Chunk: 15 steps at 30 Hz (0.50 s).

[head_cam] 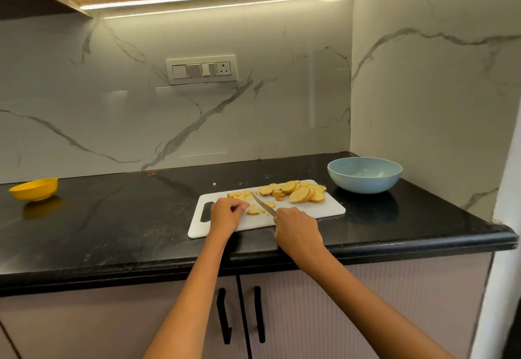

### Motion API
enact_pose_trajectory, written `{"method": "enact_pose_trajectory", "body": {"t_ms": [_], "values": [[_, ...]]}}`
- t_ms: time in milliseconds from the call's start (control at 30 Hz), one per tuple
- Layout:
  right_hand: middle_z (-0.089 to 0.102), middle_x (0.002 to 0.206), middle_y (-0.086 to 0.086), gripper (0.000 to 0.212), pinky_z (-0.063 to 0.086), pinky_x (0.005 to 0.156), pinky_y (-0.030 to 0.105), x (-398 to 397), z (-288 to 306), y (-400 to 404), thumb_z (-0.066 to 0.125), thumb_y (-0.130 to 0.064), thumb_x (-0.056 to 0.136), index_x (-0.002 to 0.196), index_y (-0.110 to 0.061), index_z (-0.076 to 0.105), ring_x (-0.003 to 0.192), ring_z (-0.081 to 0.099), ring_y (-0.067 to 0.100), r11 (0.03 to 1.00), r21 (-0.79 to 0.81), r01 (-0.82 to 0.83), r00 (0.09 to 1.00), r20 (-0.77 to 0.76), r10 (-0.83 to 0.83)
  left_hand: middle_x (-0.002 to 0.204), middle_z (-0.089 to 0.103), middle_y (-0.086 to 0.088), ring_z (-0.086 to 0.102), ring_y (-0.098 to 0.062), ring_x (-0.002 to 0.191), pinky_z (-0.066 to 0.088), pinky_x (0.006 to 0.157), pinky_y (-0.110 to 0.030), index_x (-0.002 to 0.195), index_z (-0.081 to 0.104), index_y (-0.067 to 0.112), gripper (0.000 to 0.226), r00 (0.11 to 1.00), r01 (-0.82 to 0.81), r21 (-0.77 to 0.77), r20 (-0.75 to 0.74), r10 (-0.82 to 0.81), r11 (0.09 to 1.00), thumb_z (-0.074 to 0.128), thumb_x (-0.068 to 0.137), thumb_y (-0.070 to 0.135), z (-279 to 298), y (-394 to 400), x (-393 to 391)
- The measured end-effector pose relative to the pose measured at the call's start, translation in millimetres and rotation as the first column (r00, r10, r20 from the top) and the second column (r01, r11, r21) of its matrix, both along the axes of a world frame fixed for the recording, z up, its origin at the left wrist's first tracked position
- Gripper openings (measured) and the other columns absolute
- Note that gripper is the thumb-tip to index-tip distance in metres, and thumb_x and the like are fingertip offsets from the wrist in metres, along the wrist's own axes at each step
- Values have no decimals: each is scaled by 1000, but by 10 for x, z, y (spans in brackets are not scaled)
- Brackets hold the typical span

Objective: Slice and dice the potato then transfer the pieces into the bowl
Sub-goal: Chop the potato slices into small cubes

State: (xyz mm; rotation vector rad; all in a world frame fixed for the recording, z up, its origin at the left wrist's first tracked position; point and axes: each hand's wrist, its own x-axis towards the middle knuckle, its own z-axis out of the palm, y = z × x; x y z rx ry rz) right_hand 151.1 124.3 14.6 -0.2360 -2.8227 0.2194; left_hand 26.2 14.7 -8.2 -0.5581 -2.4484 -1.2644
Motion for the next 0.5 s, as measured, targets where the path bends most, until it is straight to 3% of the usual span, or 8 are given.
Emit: {"method": "enact_pose_trajectory", "body": {"t_ms": [67,133,300,500], "values": [[61,109,8,25,47,76,28,-1,-15,18,48,-19,97,119,-10,55,94,61,21,999,-50,4,1000,-5,-4,101,71,-12,61,-22,99,41,84,-23,100,72,1,19,999,-33,72,-1,33,997,64,86,14,-3,-7,-11],[62,108,8,25,48,77,29,-6,-17,20,49,-21,96,118,-10,55,93,61,21,998,-58,-12,1000,2,12,97,71,-12,62,-19,92,44,82,-22,96,72,1,17,999,-36,103,5,36,994,67,84,11,-5,-16,-5],[60,109,9,24,45,76,29,0,-5,-6,49,-21,96,116,-10,55,94,59,21,999,-30,-34,999,29,35,86,70,-8,50,0,65,35,59,-4,84,74,4,6,1000,-1,33,26,1,999,73,78,7,-16,-10,-6],[60,109,9,23,42,72,28,-11,-3,3,48,-20,96,116,-10,55,94,59,21,999,-4,-47,998,31,47,89,71,-11,51,-3,66,35,58,-11,89,74,3,14,1000,-19,-23,24,19,1000,74,77,11,-1,-1,-15]]}}
